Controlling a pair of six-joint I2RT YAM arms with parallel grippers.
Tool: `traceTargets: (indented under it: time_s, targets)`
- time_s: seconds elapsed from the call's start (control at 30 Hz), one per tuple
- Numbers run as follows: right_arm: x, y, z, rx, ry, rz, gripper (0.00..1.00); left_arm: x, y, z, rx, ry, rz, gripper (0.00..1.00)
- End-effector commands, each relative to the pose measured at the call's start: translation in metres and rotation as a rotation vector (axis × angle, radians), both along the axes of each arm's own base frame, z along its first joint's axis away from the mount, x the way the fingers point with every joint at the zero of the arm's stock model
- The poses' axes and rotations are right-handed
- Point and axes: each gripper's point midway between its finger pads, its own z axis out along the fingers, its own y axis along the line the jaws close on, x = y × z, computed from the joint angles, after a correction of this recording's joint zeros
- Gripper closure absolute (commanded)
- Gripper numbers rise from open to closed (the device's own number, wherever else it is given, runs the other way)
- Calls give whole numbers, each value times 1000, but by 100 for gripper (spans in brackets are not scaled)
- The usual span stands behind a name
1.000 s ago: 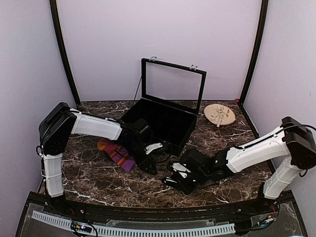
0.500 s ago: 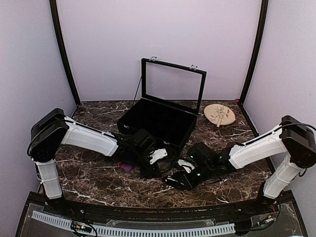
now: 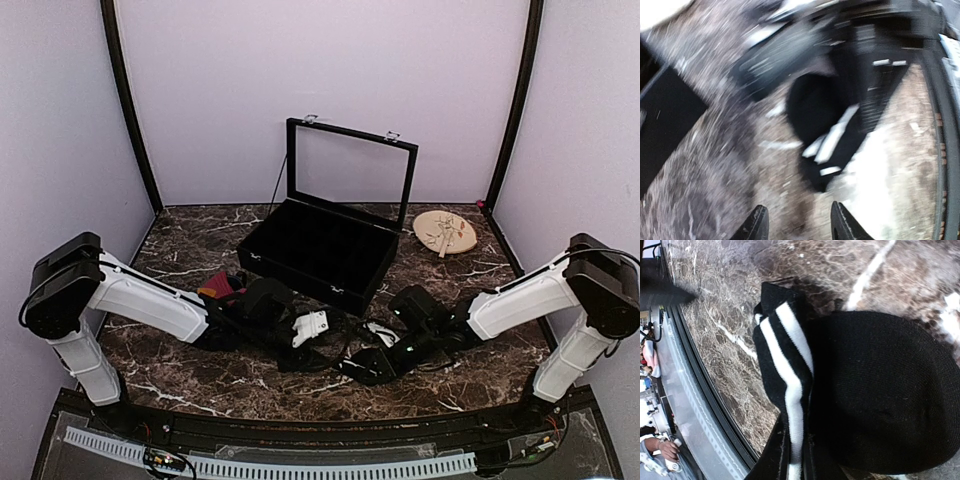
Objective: Roll the socks
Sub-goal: Roll the sock at the center of the board.
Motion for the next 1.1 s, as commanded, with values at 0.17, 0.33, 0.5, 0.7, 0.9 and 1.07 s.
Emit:
traceTargets:
  time_s: [0.17,0.33,0.5,0.7,0.9,1.07]
  targets:
    - [-3,-13,-9,-23,72,-30,93,-40,-28,13,-49,-189,-239,53]
    - [-5,-14,-10,-20,78,-29,93,-41,-38,8,-24,-241,-272,52]
    - [-6,-14,-9,-19,84,-27,93,-33,-51,0,43,-355,-293,52]
    - [-9,-15,-11,-20,92,-24,93,-30,-60,-15,101,-416,-333,52]
    - [-10,-16,-11,-18,96,-16,93,-28,-56,-30,172,-446,-374,53]
    - [-11,-14,-9,-11,97,-9,93,-25,-50,-39,221,-460,-382,55]
